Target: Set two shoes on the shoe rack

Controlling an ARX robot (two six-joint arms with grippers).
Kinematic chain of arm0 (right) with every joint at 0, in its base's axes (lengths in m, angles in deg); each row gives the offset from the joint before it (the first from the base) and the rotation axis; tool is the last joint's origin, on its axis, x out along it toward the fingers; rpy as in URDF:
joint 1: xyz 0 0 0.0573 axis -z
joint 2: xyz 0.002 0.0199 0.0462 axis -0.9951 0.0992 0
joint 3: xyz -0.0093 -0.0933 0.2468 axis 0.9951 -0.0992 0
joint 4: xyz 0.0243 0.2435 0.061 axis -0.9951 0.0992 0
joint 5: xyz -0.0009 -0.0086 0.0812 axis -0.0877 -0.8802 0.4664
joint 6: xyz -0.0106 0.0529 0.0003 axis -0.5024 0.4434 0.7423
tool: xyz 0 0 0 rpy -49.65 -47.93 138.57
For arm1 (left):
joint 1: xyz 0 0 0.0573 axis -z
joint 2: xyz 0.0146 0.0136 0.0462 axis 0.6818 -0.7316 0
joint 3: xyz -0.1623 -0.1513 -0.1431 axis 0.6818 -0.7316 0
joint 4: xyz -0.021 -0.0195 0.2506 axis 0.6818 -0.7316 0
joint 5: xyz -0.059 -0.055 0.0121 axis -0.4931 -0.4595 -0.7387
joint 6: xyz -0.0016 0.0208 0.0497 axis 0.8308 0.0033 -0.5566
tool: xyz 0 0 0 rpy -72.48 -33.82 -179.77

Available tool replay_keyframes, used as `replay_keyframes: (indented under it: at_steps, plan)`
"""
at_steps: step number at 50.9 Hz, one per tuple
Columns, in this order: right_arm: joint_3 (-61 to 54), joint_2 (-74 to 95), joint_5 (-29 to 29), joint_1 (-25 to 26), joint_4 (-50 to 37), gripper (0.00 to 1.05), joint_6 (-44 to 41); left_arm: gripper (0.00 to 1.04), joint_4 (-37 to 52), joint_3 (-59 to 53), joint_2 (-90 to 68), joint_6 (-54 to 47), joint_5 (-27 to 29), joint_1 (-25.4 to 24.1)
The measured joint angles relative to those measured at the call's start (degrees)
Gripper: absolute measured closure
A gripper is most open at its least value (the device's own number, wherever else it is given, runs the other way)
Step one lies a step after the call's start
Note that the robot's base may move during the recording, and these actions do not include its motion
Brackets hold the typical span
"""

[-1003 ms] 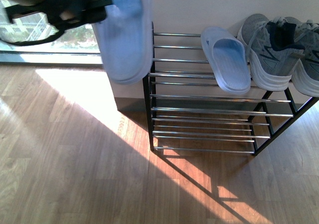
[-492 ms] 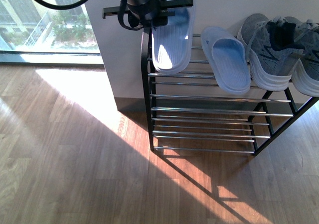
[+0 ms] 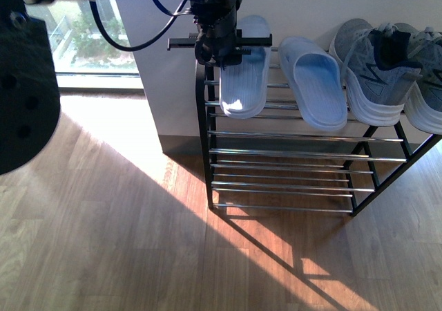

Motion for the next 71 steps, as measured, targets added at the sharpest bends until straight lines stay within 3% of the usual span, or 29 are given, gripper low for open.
replay_keyframes:
  at_steps: [7,8,15,24,33,40,48,54,64,69,70,71]
  plan:
    - [0.0,-0.1,0.0,0.0,0.0,1.03,0.0,1.01,-2.8,6.6,-3.5,0.2,-0.5,0.1]
    - [0.0,-0.1,0.0,0.0,0.0,1.03,0.0,0.93,-3.0,7.6,-3.8,0.2,-0.5,0.2]
    - [0.0,-0.1,0.0,0.0,0.0,1.03,0.0,0.71,4.7,0.0,-0.2,0.2,-0.7,0.7]
    - [0.0,-0.1,0.0,0.0,0.0,1.03,0.0,0.34,12.2,-15.4,11.0,0.6,-0.4,1.3]
    - [0.0,-0.1,0.0,0.0,0.0,1.03,0.0,0.08,20.7,-28.9,21.0,1.9,1.5,1.4]
    - [0.0,-0.1,0.0,0.0,0.0,1.03,0.0,0.09,33.0,-46.9,33.5,1.2,5.6,1.6]
    - [0.0,-0.1,0.0,0.0,0.0,1.03,0.0,0.09,48.6,-75.2,55.6,-1.9,10.8,1.2]
    - [0.0,-0.1,0.0,0.0,0.0,1.03,0.0,0.09,51.3,-92.2,70.6,-2.4,14.0,0.0]
    - [0.0,-0.1,0.0,0.0,0.0,1.03,0.0,0.09,47.8,-116.4,94.9,0.4,20.3,-3.1]
    - [0.0,-0.1,0.1,0.0,0.0,1.03,0.0,0.09,47.7,-117.2,97.7,1.2,20.5,-3.5]
    - [0.0,-0.1,0.1,0.0,0.0,1.03,0.0,0.11,49.5,-117.9,97.4,0.0,19.4,-3.7]
    - [0.0,-0.1,0.1,0.0,0.0,1.03,0.0,0.16,56.8,-120.3,97.2,-2.6,16.1,-4.4]
